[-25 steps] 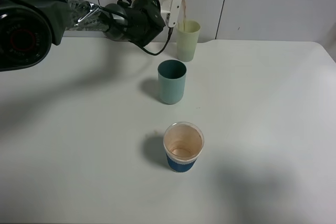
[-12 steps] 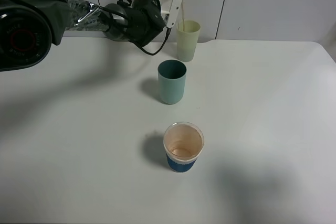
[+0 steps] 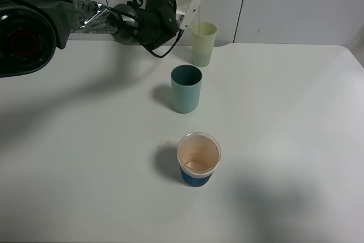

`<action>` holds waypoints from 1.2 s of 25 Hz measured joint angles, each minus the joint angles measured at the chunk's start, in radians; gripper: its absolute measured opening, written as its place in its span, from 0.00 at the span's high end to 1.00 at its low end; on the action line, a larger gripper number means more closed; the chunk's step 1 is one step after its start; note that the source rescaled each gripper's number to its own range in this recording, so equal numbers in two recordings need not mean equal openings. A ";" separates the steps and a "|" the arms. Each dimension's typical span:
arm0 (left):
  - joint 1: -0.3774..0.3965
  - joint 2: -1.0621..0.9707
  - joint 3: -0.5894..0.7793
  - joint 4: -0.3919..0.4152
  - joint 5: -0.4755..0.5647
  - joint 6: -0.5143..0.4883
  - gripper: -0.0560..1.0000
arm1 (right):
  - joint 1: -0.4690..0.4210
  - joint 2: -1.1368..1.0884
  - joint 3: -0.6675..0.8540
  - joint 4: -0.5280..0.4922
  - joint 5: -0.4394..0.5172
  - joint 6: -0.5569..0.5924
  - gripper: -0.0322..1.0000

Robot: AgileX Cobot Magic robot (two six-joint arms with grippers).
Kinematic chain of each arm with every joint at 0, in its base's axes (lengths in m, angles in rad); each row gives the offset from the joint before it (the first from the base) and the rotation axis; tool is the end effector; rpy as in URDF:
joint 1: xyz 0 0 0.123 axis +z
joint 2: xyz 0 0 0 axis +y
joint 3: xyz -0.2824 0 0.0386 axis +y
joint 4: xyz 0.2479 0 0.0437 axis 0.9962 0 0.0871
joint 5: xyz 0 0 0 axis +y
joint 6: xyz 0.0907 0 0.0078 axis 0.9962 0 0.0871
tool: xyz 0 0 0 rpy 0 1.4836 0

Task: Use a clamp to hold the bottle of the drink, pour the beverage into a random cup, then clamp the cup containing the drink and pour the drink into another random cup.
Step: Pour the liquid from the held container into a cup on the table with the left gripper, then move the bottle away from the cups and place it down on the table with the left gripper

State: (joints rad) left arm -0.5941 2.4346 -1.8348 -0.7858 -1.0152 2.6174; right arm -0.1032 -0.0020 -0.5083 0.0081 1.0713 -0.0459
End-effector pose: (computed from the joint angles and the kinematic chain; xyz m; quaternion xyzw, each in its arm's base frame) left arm 0.4763 -0.2558 0.1972 0.4834 0.3661 0.6697 0.4288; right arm -0.0065 0.0013 0.2786 0.0242 0.8530 -0.0348 0.5203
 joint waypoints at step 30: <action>-0.013 -0.168 0.000 -0.412 0.319 -0.465 0.90 | 0.000 0.000 0.000 0.000 0.000 0.000 0.00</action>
State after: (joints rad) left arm -0.6069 2.2666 -1.8348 -1.1973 -0.6959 2.1529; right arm -0.1032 -0.0020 -0.5083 0.0081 1.0713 -0.0459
